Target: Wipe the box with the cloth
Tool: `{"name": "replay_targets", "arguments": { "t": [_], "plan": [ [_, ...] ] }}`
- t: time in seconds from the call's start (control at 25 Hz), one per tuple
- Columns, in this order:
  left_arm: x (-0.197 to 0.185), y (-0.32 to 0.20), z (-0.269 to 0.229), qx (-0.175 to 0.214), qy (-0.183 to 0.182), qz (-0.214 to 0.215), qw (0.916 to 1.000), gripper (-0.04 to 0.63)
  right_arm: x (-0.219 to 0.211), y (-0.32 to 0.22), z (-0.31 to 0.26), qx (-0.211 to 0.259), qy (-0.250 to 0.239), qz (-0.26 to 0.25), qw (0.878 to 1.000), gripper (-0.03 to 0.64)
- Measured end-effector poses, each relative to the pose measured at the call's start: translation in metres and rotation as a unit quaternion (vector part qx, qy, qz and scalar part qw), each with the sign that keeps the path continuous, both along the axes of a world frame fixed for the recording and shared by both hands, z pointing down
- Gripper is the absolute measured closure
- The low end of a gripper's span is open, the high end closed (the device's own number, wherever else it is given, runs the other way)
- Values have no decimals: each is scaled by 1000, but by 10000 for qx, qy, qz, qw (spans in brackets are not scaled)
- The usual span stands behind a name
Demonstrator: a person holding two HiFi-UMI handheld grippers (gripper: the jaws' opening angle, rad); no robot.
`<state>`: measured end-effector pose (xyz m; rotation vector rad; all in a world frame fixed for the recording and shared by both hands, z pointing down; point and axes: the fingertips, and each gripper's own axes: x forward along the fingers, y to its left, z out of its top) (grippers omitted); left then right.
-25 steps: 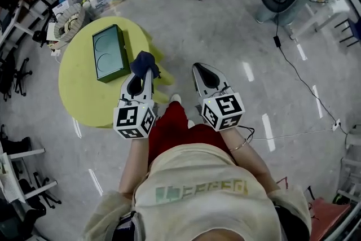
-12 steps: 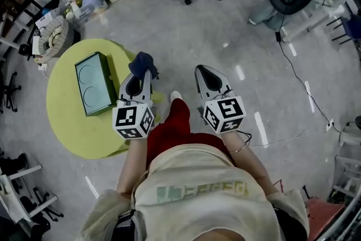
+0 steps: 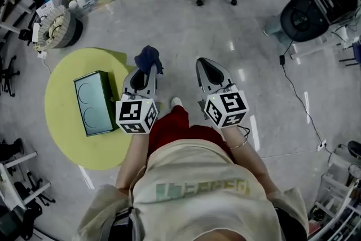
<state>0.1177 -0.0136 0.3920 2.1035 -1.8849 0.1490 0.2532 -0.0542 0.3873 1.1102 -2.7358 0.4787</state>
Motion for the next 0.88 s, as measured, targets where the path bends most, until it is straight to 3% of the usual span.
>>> {"name": "replay_targets", "arguments": {
  "t": [0.24,0.4,0.6,0.76,0.88],
  "plan": [
    [-19,-39,-2,-17,-164,-243,9996,529,-41,-50,5,-93,-69,-539,9985,578],
    [-49,-67,-9,-131,-161,-813,9965,529,-84,-93,-3,-170,-40,-1206,9925,578],
    [-81,-98,5,-179,-201,-1642,9861,529,-135,-144,10,-170,-88,-2084,9779,578],
    [-112,-116,4,-91,-189,-2550,9667,529,-185,-183,13,-195,-111,-2946,9554,578],
    [-135,-111,1,-13,-253,-3483,9370,529,-232,-192,11,-176,-177,-3838,9231,578]
  ]
}}
